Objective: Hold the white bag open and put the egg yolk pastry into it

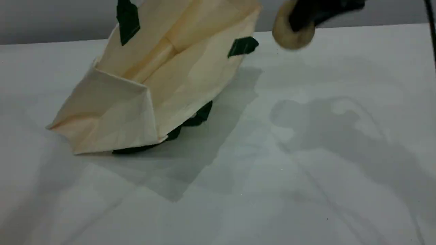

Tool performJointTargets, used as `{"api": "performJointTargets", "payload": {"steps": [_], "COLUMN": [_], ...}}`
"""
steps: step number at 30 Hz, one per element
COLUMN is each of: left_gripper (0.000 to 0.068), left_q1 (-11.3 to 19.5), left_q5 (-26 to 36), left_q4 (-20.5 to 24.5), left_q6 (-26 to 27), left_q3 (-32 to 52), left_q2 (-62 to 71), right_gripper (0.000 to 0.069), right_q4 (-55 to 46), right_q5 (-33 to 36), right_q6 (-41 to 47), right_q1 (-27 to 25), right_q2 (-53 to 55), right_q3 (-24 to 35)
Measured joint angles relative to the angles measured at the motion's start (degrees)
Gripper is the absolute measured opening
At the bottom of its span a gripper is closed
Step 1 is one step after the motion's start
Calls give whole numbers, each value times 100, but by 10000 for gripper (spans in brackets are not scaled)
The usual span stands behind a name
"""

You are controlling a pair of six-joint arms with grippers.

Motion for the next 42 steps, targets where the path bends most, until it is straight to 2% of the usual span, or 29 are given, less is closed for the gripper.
{"api": "performJointTargets", "payload": {"steps": [6,8,13,21,27,31,38,40,42], "left_gripper": [87,87,87,87,87,87,87,87,87], "left_q1": [-279,-301,-301,-310,-350,-350,-350,-350,-350], "left_q5": [6,6,6,11,6,6,6,6,6], "left_q4": [81,208,204,128,133,133,150,150,150], "left_q6": [353,388,388,334,334,334,334,334,334], "left_q3": [0,0,0,0,0,0,0,0,0], "left_q2": [-27,-72,-216,-231,-227,-227,-227,-227,-227], "right_gripper": [143,137,137,134,131,130,133,172,268], "right_q4": [24,49,88,107,132,132,132,132,132], "right_q5": [62,40,-192,-1050,-1989,-2384,-2295,-2251,-2179], "right_q6": [48,48,43,32,18,18,18,24,36], "right_q1": [208,356,818,1481,1614,1688,1843,1837,1837], "right_q2": [-162,-156,-156,103,727,1177,1583,1578,1578], "right_q3": [-1,-1,-1,-1,-22,-307,-827,-871,-871]}}
